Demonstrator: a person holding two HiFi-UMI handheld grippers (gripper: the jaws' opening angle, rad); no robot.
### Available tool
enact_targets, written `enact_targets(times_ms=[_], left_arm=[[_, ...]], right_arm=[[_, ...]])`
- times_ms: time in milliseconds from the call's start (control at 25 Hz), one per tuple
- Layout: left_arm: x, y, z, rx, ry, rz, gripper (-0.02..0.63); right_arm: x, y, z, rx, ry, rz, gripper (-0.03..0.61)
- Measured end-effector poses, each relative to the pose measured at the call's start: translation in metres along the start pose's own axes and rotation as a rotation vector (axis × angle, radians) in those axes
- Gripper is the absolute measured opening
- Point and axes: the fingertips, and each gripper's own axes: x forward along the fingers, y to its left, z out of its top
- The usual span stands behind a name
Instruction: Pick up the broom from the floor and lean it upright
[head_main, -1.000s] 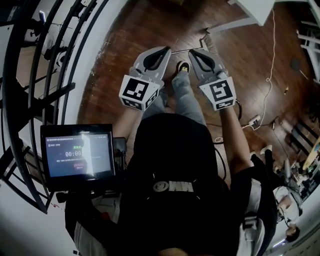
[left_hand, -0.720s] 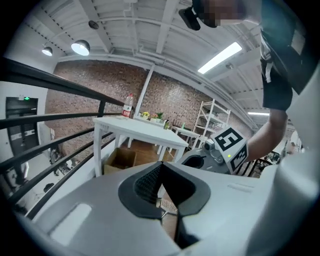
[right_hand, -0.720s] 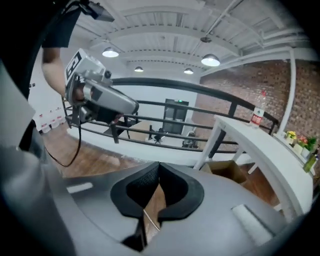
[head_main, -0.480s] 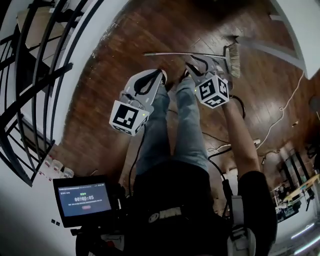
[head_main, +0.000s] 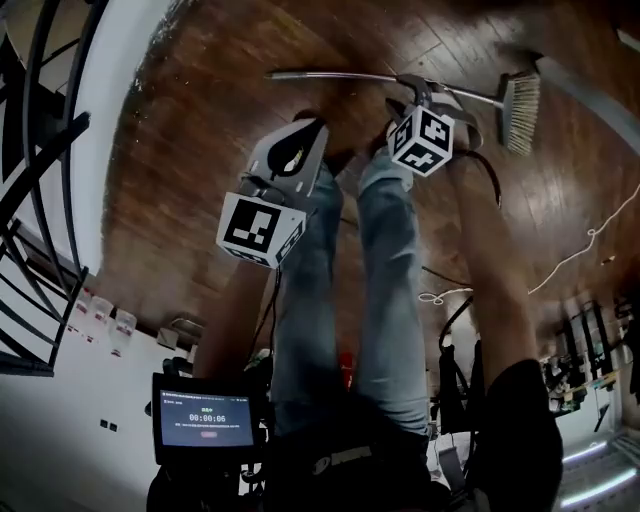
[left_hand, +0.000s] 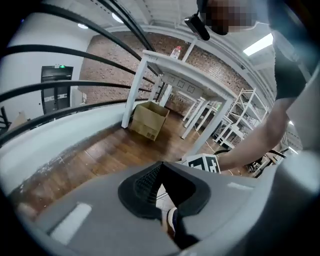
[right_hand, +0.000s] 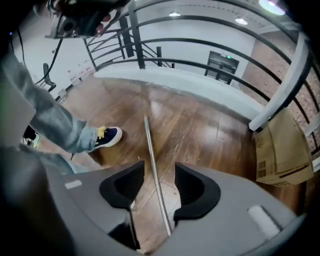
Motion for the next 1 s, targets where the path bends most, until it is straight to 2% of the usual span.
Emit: enact_targets(times_ms=[160, 360, 560, 600, 640, 800, 1000], left_arm=[[0.036, 0.034, -0.054, -0.027, 0.005, 0.020, 0.014], [0.059, 0.071, -0.091, -0.076, -0.001, 0.069, 0.014], [0.059, 0.083, -0.111, -0.108, 0.003, 0.092, 0.012], [0.057, 0.083, -0.111, -0.112, 0.003, 0.094, 0.013], [0.055, 0.082, -0.111, -0.112, 0.003, 0.094, 0.014], [0.045, 0.070, -0.088, -0.100, -0.001, 0.087, 0.014], [0.013, 0.034, -0.012, -0.059, -0.033, 0.070, 0.012]], right_arm=[[0.081, 0.015, -0.039, -0.089, 0.089, 0.044, 0.197], [0.165, 0.023, -0.084, -0.179, 0.178, 0.077, 0.196], [0.195, 0.035, -0.111, -0.230, 0.235, 0.087, 0.152], [0.195, 0.036, -0.110, -0.236, 0.234, 0.077, 0.141], [0.194, 0.037, -0.109, -0.241, 0.234, 0.067, 0.078], [0.165, 0.025, -0.094, -0.181, 0.205, 0.018, 0.077], [0.070, -0.007, -0.039, -0.074, 0.078, -0.026, 0.075]])
